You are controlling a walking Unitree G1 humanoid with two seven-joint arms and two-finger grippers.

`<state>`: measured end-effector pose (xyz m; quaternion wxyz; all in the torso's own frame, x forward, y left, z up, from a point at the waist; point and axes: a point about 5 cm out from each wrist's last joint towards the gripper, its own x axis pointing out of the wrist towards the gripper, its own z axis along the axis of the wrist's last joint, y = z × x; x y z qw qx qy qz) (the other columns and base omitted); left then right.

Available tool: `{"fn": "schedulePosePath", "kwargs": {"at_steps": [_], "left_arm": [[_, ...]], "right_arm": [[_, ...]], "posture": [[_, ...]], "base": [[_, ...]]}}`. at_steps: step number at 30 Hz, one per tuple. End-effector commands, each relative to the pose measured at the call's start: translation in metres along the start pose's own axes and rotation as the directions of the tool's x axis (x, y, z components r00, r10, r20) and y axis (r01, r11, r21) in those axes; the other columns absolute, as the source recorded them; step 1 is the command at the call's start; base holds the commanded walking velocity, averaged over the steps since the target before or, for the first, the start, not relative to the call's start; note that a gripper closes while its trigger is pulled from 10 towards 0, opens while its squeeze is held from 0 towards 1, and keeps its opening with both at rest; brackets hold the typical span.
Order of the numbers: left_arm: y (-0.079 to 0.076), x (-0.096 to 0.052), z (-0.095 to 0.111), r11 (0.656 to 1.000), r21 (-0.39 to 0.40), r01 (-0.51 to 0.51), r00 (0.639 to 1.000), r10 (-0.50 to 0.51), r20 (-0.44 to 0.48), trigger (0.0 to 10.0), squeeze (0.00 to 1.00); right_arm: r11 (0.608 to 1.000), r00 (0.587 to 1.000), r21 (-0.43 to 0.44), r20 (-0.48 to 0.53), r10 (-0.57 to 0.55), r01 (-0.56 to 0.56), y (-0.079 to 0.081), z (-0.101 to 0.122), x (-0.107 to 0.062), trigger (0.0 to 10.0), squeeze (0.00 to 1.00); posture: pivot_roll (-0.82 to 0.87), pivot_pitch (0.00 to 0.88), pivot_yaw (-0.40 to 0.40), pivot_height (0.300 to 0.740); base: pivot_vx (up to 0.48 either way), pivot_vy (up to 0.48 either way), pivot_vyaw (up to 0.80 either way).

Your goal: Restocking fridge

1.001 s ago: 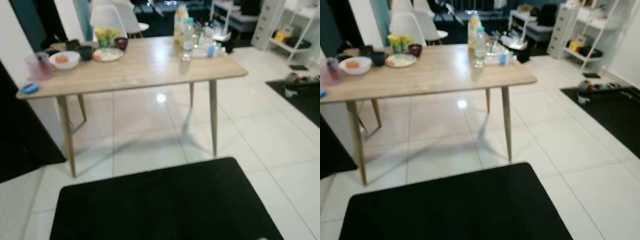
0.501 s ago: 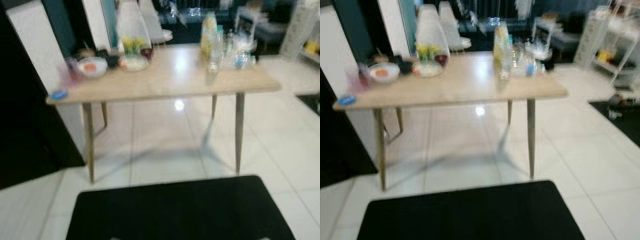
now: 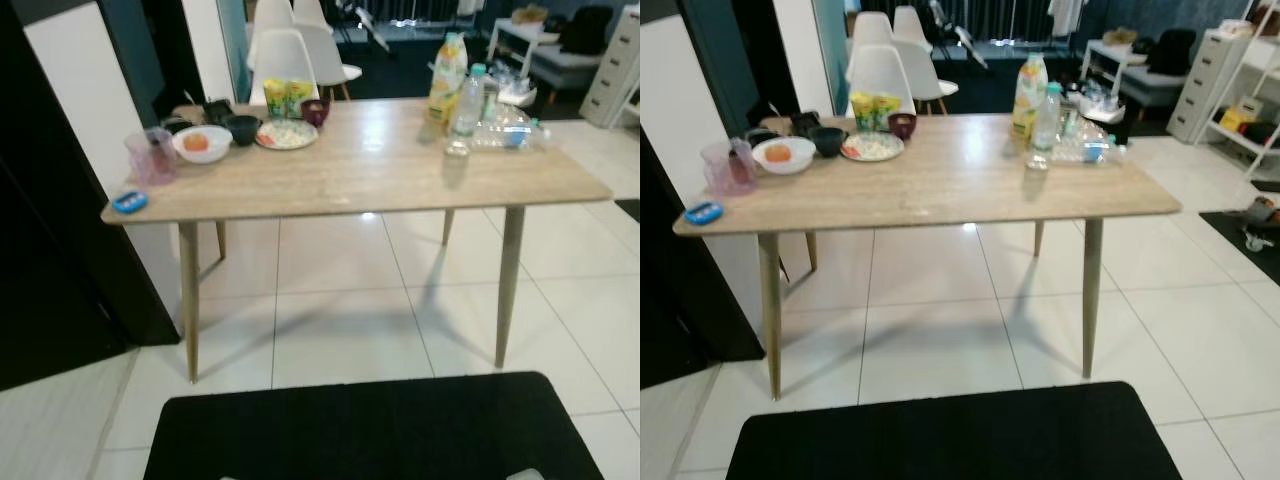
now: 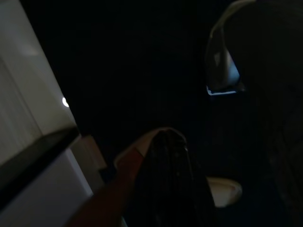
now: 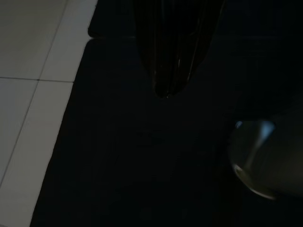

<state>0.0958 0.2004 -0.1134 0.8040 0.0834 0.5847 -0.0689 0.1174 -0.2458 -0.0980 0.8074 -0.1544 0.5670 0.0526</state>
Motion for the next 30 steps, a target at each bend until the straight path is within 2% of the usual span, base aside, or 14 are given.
{"fn": "schedulePosePath", "kwargs": {"at_steps": [1, 30], "left_arm": [[-0.0094, 0.0029, 0.0299, 0.999, -0.007, 0.031, 0.993, -0.03, 0.111, 10.0, 0.0], [-0.0093, 0.003, 0.0315, 0.999, -0.005, 0.031, 0.993, -0.03, 0.112, 10.0, 0.0]], "right_arm": [[1.0, 1.0, 0.017, -0.028, -0.001, 0.002, -0.0004, -0.009, -0.0011, 10.0, 0.0], [1.0, 1.0, 0.016, -0.03, -0.002, 0.003, -0.0007, -0.0096, -0.0012, 10.0, 0.0]], "posture": [[0.0, 0.0, -0.038, 0.74], [0.0, 0.0, -0.038, 0.74]], "base": [[0.247, 0.0, 0.0], [0.289, 0.0, 0.0]]}}
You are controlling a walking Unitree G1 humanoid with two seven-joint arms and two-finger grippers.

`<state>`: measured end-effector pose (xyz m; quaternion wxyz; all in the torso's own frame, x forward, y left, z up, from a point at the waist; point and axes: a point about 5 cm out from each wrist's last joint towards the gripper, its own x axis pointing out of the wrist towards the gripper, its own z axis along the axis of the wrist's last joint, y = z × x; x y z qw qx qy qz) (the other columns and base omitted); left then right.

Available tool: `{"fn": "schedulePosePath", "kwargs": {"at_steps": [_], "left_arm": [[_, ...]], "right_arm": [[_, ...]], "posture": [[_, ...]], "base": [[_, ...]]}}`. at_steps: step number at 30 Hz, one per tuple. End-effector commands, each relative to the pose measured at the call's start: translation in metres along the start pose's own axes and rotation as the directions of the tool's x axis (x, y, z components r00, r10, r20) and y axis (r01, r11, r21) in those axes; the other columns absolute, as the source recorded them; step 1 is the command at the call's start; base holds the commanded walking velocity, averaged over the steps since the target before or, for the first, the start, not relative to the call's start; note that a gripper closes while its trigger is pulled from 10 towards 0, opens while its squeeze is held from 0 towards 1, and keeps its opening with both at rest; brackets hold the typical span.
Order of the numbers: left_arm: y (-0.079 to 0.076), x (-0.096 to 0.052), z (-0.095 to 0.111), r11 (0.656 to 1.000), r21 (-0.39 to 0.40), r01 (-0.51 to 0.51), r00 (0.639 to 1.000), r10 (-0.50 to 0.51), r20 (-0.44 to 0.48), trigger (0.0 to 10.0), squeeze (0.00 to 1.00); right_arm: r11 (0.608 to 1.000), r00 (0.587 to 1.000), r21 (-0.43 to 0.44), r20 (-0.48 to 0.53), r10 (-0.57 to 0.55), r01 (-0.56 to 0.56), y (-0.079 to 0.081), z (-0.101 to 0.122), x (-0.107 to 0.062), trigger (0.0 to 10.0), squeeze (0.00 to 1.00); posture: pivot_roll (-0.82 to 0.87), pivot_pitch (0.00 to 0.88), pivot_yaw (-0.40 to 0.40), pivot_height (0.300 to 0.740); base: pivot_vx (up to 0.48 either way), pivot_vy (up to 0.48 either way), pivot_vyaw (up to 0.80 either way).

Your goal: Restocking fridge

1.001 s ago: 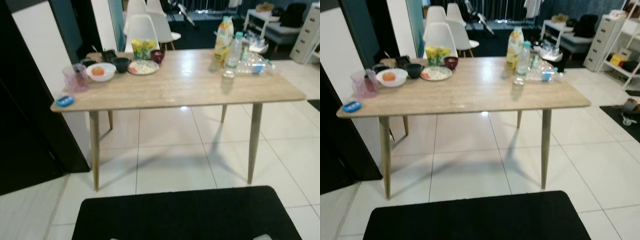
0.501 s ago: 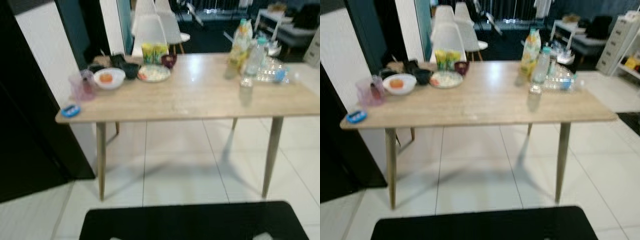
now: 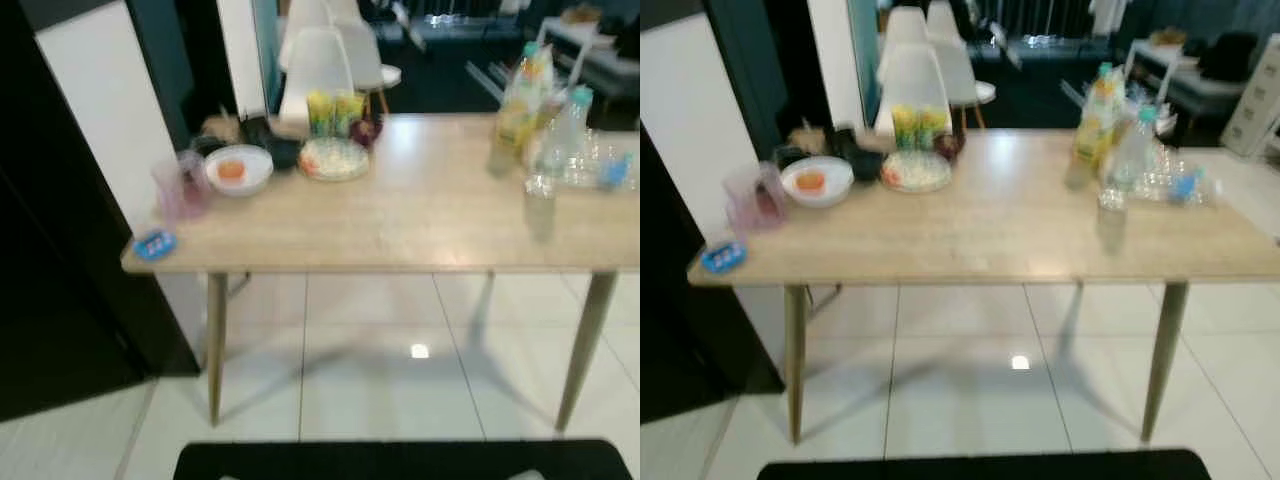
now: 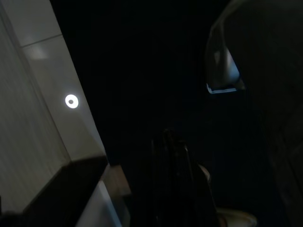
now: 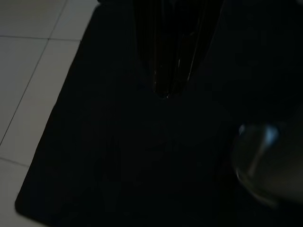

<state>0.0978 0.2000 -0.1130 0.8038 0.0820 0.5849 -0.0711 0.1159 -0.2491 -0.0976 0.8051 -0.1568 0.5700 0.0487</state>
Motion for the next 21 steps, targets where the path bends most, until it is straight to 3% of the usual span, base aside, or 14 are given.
{"fn": "schedulePosePath", "kwargs": {"at_steps": [1, 9, 17, 21], "left_arm": [[-0.0092, 0.0027, 0.0294, 1.0, -0.004, 0.026, 0.993, -0.025, 0.112, 10.0, 0.0], [-0.0082, 0.0027, 0.0294, 1.0, 0.001, 0.016, 0.994, -0.016, 0.112, 10.0, 0.0], [-0.0042, 0.0023, 0.0327, 1.0, -0.013, 0.006, 0.993, -0.005, 0.121, 10.0, 0.0], [-0.0044, 0.0024, 0.0327, 1.0, -0.009, 0.011, 0.993, -0.01, 0.117, 10.0, 0.0]], "right_arm": [[1.0, 1.0, 0.014, -0.022, 0.006, -0.005, 0.0022, -0.0073, -0.0005, 10.0, 0.0], [1.0, 1.0, 0.006, -0.022, 0.005, -0.005, 0.0022, -0.0065, -0.0004, 10.0, 0.0], [1.0, 1.0, 0.003, -0.013, 0.007, -0.007, 0.0029, -0.0034, 0.0001, 10.0, 0.0], [1.0, 1.0, 0.003, -0.014, 0.009, -0.009, 0.0036, -0.0031, 0.0002, 10.0, 0.0]], "posture": [[0.0, 0.0, -0.038, 0.74], [0.0, 0.0, -0.039, 0.74], [0.0, 0.0, -0.037, 0.74], [0.01, 0.0, -0.037, 0.74]], "base": [[0.251, 0.0, 0.0], [0.299, 0.0, 0.0], [0.0, 0.0, 0.0], [0.0, -0.352, 0.0]]}}
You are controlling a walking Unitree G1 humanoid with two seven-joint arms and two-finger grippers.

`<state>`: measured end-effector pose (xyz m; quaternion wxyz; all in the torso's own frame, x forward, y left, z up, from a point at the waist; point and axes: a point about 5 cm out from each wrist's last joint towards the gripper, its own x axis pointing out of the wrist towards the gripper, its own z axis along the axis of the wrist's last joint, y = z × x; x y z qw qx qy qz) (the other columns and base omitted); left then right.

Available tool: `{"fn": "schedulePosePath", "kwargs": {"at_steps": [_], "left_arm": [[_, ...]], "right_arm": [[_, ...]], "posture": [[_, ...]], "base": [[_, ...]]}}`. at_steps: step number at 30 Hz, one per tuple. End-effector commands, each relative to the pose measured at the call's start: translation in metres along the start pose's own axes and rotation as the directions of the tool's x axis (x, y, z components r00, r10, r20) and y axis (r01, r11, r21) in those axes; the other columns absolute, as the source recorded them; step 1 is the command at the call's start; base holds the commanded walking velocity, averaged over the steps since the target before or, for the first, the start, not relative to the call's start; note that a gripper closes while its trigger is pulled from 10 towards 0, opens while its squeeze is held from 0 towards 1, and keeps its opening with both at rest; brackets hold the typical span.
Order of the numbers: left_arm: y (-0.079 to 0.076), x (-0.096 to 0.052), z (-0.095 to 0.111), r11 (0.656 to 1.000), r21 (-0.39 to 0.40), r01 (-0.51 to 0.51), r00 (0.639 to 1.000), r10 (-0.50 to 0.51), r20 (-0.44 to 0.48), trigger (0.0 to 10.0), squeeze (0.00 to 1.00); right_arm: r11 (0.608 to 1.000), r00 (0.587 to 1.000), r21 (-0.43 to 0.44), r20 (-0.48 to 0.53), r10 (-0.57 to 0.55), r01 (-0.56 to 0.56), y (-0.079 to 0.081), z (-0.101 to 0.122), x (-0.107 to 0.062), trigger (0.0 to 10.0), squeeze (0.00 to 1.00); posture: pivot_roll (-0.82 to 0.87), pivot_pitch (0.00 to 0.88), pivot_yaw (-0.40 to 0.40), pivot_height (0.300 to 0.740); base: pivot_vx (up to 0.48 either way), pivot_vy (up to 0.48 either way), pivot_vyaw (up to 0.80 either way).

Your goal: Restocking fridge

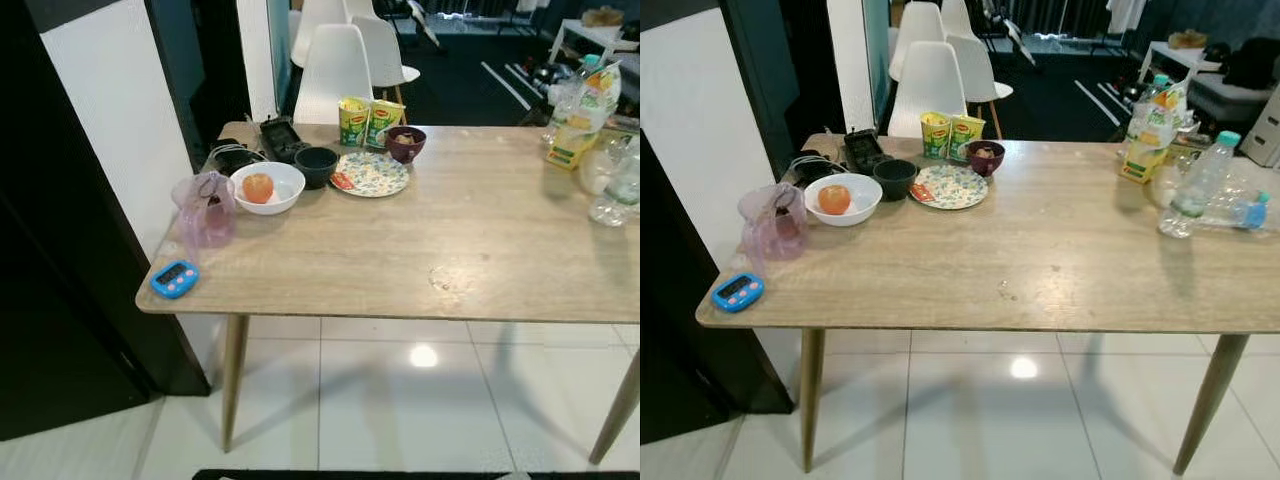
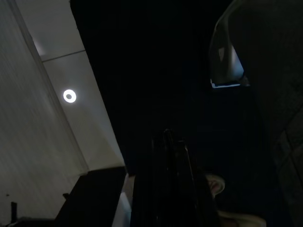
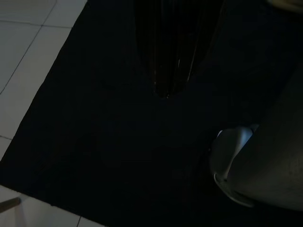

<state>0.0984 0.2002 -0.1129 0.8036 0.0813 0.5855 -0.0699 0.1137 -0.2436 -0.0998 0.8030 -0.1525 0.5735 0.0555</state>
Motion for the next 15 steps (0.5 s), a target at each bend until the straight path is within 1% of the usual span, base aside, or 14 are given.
{"fn": "schedulePosePath", "kwargs": {"at_steps": [1, 15], "left_arm": [[-0.0047, 0.0022, 0.0323, 1.0, -0.007, 0.012, 0.993, -0.011, 0.119, 10.0, 0.0], [-0.0046, 0.0022, 0.0347, 1.0, -0.007, 0.019, 0.992, -0.018, 0.125, 10.0, 0.0]], "right_arm": [[1.0, 1.0, 0.004, -0.009, -0.008, 0.008, -0.0026, -0.0021, -0.0005, 10.0, 0.0], [1.0, 1.0, 0.004, -0.005, -0.008, 0.008, -0.0029, -0.0005, -0.0004, 10.0, 0.0]], "posture": [[0.01, 0.0, -0.037, 0.74], [0.01, 0.0, -0.039, 0.74]], "base": [[0.0, -0.42, 0.0], [0.0, -0.435, 0.0]]}}
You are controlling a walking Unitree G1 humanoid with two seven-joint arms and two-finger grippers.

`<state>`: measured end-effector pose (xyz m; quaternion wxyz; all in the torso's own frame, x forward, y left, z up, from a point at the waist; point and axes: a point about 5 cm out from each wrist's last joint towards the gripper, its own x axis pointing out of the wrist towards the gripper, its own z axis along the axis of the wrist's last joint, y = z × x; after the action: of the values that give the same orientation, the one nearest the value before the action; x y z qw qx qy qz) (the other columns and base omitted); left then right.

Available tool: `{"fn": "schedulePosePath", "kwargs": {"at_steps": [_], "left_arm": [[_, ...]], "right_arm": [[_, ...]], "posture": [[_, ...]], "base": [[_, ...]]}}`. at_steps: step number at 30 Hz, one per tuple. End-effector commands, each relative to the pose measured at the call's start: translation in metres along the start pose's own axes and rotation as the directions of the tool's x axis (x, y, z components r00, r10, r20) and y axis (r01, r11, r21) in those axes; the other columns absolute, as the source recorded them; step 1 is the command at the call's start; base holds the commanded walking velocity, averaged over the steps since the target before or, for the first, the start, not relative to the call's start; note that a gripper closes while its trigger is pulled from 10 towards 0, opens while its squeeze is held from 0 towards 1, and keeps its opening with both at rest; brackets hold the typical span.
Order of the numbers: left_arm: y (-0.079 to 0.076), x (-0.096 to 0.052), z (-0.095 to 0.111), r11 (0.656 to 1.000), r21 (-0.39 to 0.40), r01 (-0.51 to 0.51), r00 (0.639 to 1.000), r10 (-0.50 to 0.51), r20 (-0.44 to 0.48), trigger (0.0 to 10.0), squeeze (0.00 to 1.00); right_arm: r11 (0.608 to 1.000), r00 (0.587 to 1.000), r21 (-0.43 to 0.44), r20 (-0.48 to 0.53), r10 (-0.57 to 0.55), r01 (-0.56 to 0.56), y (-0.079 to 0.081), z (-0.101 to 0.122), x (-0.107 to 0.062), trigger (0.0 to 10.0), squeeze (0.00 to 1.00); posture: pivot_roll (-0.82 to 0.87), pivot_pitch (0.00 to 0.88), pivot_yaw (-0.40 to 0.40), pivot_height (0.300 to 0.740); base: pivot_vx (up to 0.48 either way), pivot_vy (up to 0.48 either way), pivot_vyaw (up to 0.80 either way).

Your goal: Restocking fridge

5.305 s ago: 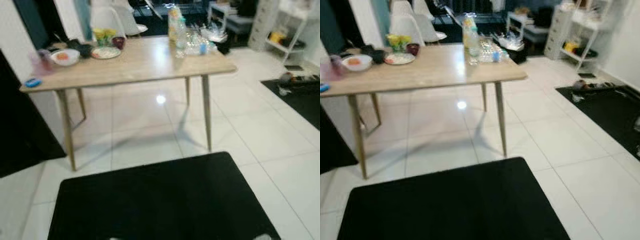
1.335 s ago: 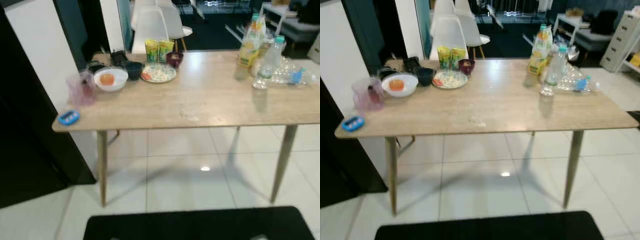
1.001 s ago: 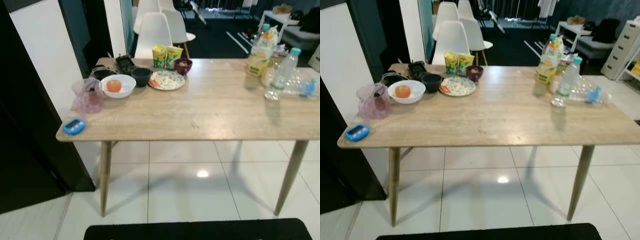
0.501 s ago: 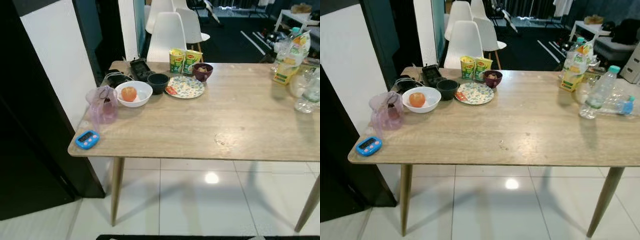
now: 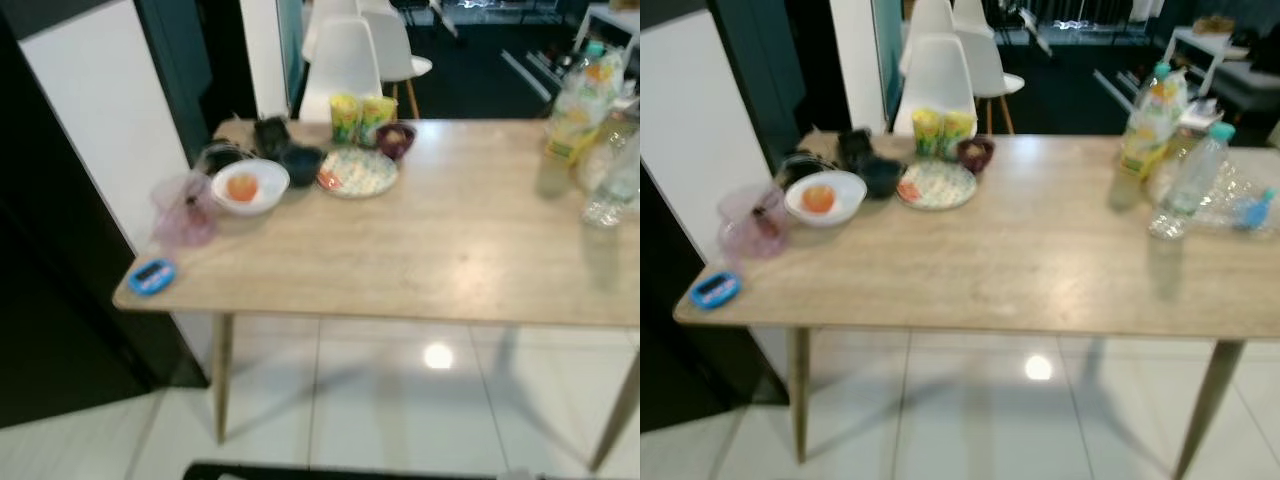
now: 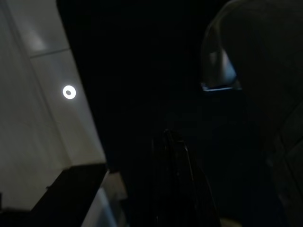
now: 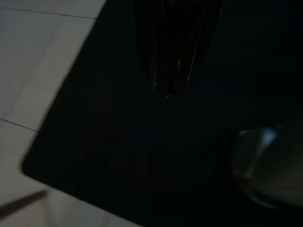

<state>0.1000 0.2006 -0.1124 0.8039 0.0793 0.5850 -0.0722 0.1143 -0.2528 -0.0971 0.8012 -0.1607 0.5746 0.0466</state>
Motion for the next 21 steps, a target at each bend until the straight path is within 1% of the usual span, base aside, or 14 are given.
{"fn": "schedulePosePath", "kwargs": {"at_steps": [1, 16, 18, 19, 21], "left_arm": [[-0.0054, 0.0023, 0.0338, 1.0, -0.005, 0.014, 0.992, -0.013, 0.125, 10.0, 0.0], [-0.0076, 0.0026, 0.037, 1.0, -0.002, 0.02, 0.991, -0.019, 0.136, 10.0, 0.0], [-0.0072, 0.0026, 0.0374, 1.0, -0.007, 0.013, 0.99, -0.012, 0.138, 10.0, 0.0], [-0.0066, 0.0026, 0.0378, 1.0, -0.026, 0.006, 0.99, -0.002, 0.141, 10.0, 0.0], [-0.0063, 0.0025, 0.038, 1.0, -0.027, 0.004, 0.99, 0.0, 0.142, 10.0, 0.0]], "right_arm": [[1.0, 1.0, 0.008, 0.003, 0.016, -0.016, 0.0066, 0.0013, 0.001, 10.0, 0.0], [1.0, 1.0, 0.012, 0.005, 0.017, -0.017, 0.0067, 0.0024, 0.0011, 10.0, 0.0], [1.0, 1.0, 0.013, 0.006, 0.017, -0.017, 0.0066, 0.0024, 0.0011, 10.0, 0.0], [1.0, 1.0, 0.015, 0.006, 0.016, -0.016, 0.0066, 0.0023, 0.0011, 10.0, 0.0], [1.0, 1.0, 0.015, 0.005, 0.015, -0.016, 0.0065, 0.0022, 0.0011, 10.0, 0.0]], "posture": [[0.01, 0.0, -0.039, 0.74], [0.01, 0.0, -0.036, 0.74], [0.01, 0.0, -0.036, 0.74], [0.01, 0.0, -0.036, 0.74], [0.01, 0.0, -0.036, 0.74]], "base": [[0.0, -0.439, 0.0], [0.0, -0.435, 0.0], [0.0, 0.0, 0.0], [0.0, 0.0, 0.0], [0.0, 0.0, 0.0]]}}
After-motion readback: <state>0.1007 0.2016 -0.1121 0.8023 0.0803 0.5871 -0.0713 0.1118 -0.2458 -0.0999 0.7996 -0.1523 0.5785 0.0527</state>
